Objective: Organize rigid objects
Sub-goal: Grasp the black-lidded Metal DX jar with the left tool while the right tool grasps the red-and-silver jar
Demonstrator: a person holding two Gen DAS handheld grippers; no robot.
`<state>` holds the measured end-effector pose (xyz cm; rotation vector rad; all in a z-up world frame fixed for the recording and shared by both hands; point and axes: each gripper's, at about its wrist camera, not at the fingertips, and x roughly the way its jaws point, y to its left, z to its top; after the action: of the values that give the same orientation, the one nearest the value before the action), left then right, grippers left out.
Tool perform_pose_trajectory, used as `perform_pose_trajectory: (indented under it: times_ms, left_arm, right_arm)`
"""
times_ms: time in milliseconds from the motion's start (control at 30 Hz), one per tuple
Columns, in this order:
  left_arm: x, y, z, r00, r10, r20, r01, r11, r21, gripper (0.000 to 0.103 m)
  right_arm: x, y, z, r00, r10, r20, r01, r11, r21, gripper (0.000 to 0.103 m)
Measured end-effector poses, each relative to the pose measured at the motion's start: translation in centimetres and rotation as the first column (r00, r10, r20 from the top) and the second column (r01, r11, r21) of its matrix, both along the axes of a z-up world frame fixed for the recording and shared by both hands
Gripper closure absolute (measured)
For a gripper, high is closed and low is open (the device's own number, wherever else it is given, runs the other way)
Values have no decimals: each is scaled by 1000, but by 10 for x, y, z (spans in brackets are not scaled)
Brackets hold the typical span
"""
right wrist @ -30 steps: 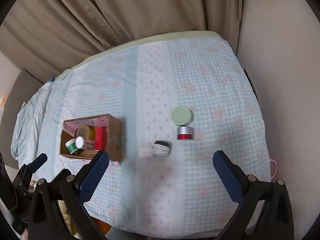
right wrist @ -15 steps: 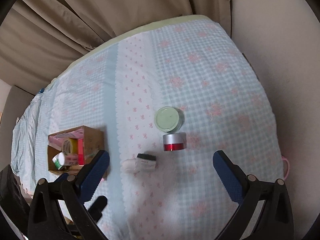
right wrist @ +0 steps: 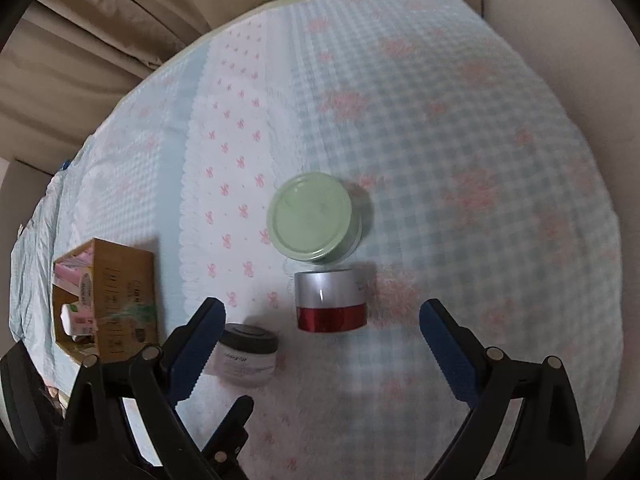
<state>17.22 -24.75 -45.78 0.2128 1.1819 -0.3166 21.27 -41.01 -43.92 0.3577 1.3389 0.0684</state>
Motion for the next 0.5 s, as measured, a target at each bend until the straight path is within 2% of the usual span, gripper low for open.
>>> perform_pose_trajectory:
  times_ms: [100,200,300,367,500]
  left_arm:
    - [4,-3,-15,1000,0,-8,0,1000,-2,20]
    - [8,-8,-25,1000,-16,-5,16,1000,3,26]
    - [11,-13,-33,999,-33,-8,34,999,13,31]
    - [12,-16,-39,999,-39,-22,40,999,19,38]
    - [14,-16,-45,999,-41,-29,42,999,33,47]
  right_arm:
    - [3,3,-17,1000,21,-19,-20,1000,14,7]
    - [7,7,-36,998,38,-50,-36,999,37,21]
    - [8,9,-50,997,36,-71,-33,998,52,26]
    - [9,10,-57,996,37,-80,-32,998,58,30]
    - [9,11,-66,994,32,-100,-26,997,67,46]
